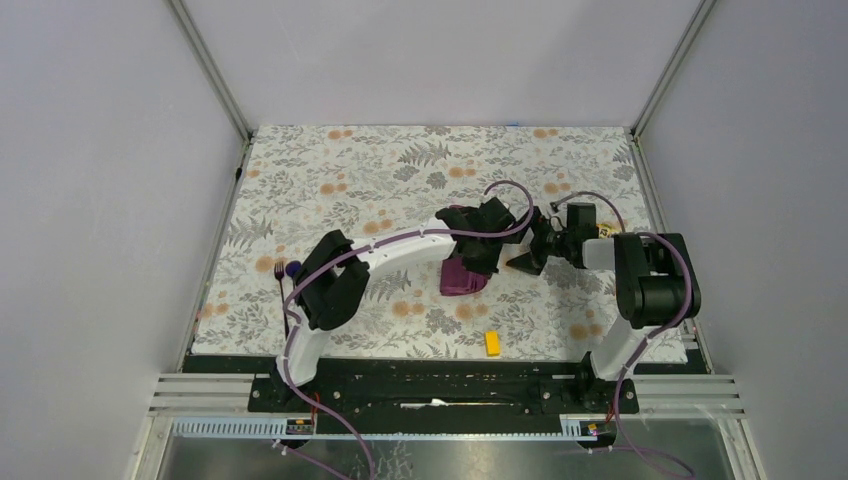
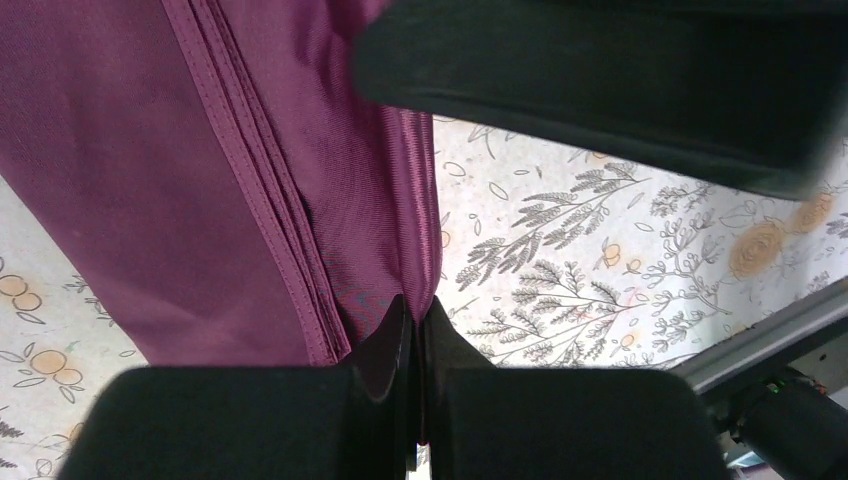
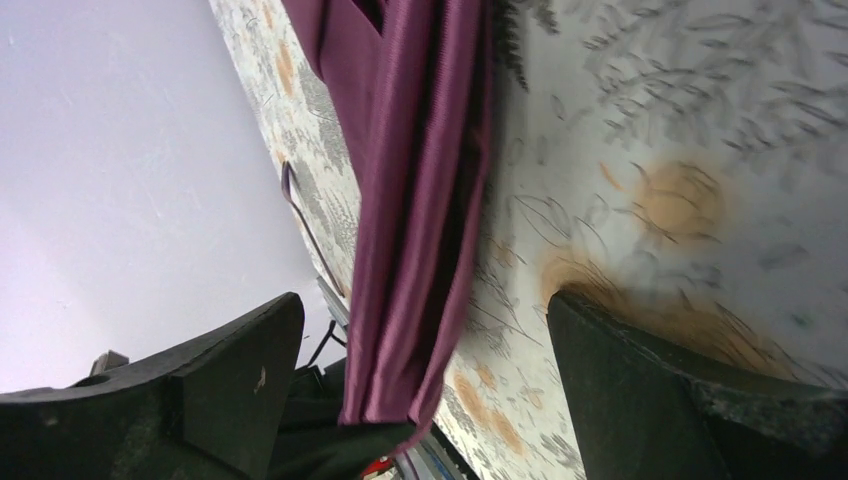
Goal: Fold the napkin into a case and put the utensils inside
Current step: Fold the 2/3-rectangle-folded napkin at the center of the board.
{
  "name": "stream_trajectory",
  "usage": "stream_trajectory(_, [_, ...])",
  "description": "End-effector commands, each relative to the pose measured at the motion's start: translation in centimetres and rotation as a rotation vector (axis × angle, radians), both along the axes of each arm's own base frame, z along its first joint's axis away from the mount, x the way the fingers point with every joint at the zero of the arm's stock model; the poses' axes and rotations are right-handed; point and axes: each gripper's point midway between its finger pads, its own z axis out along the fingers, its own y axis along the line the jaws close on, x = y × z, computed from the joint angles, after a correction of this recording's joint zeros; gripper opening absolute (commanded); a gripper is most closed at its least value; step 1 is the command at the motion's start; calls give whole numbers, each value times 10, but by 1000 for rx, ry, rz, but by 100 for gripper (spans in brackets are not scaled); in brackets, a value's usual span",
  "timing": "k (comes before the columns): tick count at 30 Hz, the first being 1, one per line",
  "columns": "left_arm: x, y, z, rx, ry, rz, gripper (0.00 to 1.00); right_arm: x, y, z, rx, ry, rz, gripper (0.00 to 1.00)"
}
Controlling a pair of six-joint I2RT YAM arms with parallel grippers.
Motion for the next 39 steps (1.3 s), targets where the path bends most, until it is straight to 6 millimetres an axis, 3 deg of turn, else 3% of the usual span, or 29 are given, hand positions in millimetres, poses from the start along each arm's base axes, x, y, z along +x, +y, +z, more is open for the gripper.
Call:
stream_trajectory(1, [-1,-11,27,-97,-15,-21,0,21,16,6,47,-46,-1,98])
stream_trajectory(14, [-6,-10,28,-123,-1,-37,0,70,7,-12,-2,-43,-68,65])
stream_trajectory(25, [-7,-11,26,-125,10,-40,0,76,-2,-18,-40,-54,-86,48])
stream_trajectory(33, [-12,-20,24,-167,51,-71,0,80,2,-14,-6,-89,-72,7])
stream_trajectory(34, [-15,-22,24,-180,67,-79,4,80,2,-13,-10,-95,-70,0])
stream_trajectory(39, [-18,-27,36,-291,113,-110,41,81,0,-9,-20,-110,-77,0])
